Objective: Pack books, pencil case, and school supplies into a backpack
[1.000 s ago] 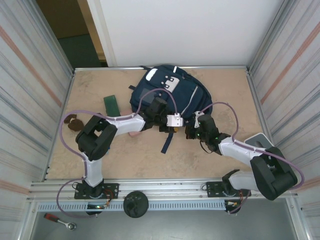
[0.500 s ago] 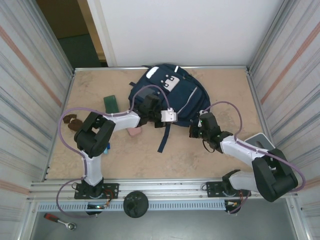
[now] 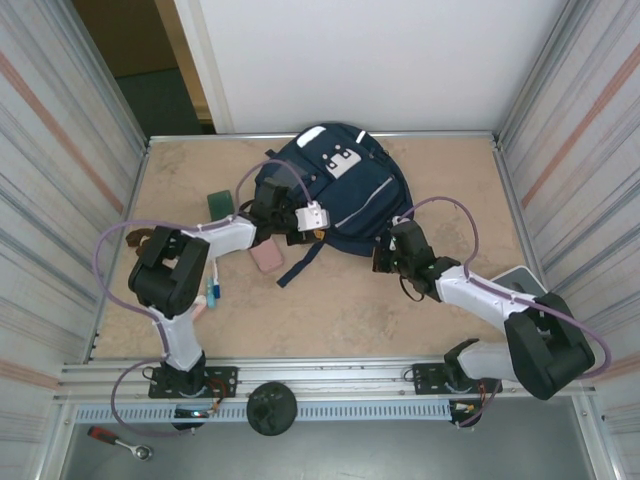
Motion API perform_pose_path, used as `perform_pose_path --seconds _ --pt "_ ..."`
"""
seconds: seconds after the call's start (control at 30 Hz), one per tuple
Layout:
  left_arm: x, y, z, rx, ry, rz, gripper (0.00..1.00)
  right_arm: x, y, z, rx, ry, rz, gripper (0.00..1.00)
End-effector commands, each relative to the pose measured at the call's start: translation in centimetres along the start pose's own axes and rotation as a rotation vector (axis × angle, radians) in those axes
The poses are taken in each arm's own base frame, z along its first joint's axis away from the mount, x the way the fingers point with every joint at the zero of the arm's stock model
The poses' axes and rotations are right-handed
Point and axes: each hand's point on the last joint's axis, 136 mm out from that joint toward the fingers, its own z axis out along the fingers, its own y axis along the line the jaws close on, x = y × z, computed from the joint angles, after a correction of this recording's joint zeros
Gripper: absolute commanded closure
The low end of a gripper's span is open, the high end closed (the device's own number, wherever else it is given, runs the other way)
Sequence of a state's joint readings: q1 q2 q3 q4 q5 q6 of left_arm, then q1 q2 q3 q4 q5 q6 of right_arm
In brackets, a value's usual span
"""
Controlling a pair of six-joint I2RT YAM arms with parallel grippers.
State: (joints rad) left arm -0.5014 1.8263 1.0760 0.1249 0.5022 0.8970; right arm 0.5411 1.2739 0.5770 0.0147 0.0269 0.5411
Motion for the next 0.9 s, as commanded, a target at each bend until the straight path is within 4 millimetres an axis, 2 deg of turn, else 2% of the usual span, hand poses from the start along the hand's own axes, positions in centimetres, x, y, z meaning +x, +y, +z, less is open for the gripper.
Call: perform_pose_path --seconds 0.0,0.2,0.3,0.37,0.43,0.53,0.67,0.77,0.87 --pt "-3.9 -1.9 -0.8 0.04 -0.08 0.014 0.44 -1.3 2.5 -0.2 -0.063 -0.025 -0.013 1.0" --pt "-6.3 -4.6 1.1 0.118 -0.096 0.068 0.41 -1.8 4.6 -0.5 -0.12 -0.045 -0.029 1.0" --pt "-6.6 -5.4 2.1 0.156 -0.109 0.064 0.41 -1.9 5.4 -0.6 -0.143 -0.054 -0.025 1.0" --pt "-6.5 -5.6 2.5 0.164 -0.112 0.056 0.45 -1.7 5.9 -0.7 -0.155 -0.055 -0.03 1.0" --pt "-6.2 -5.7 2.8 0.17 -0.108 0.044 0.54 -1.4 6.2 -0.7 -0.155 -0.053 -0.036 1.0" --pt "-5.5 -5.6 2.9 0.171 -0.091 0.036 0.66 -1.2 5.8 -0.6 -0.142 -0.053 -0.037 1.0" --pt "-4.4 -4.6 2.1 0.163 -0.077 0.0 0.84 -0.9 5.0 -0.4 -0.111 -0.045 -0.048 1.0" --pt "-3.8 -3.6 1.0 0.143 -0.071 -0.027 0.93 -0.7 3.3 0.0 -0.048 -0.029 -0.04 1.0" --pt "-3.2 -2.6 -0.3 0.116 -0.074 -0.05 0.98 -0.4 0.7 0.4 0.045 -0.005 -0.001 1.0"
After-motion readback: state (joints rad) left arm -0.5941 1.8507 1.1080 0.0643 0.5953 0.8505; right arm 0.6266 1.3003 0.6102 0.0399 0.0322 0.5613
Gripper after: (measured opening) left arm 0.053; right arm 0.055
